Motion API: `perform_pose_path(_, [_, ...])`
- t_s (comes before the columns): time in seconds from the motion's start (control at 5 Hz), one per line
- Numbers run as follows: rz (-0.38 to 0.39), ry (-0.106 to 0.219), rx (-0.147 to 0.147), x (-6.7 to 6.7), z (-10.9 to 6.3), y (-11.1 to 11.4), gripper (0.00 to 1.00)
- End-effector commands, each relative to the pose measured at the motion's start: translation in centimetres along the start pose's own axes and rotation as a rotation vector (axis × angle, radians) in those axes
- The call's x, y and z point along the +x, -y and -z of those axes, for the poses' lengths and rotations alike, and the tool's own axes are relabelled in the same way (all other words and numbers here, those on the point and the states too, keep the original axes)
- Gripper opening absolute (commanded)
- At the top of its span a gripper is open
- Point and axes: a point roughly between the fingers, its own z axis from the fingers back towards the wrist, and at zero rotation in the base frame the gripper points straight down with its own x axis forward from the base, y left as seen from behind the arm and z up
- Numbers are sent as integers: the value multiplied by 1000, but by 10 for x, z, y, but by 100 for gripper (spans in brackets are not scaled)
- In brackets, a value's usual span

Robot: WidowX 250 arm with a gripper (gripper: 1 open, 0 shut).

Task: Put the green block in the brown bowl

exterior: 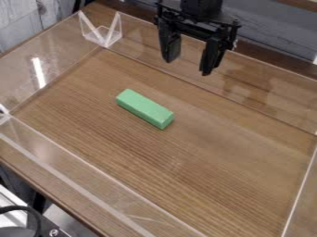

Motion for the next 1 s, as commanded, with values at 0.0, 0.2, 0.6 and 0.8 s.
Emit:
perform_pose_path(0.0, [5, 15, 0, 10, 6, 2, 100])
perform_pose_path(0.2, [14, 29, -3, 22, 11, 4, 100])
perform_pose_path(0.6, [33, 68, -4, 40, 11, 6, 100])
perform_pose_path(0.8, [40, 80, -5, 48, 11, 5, 100])
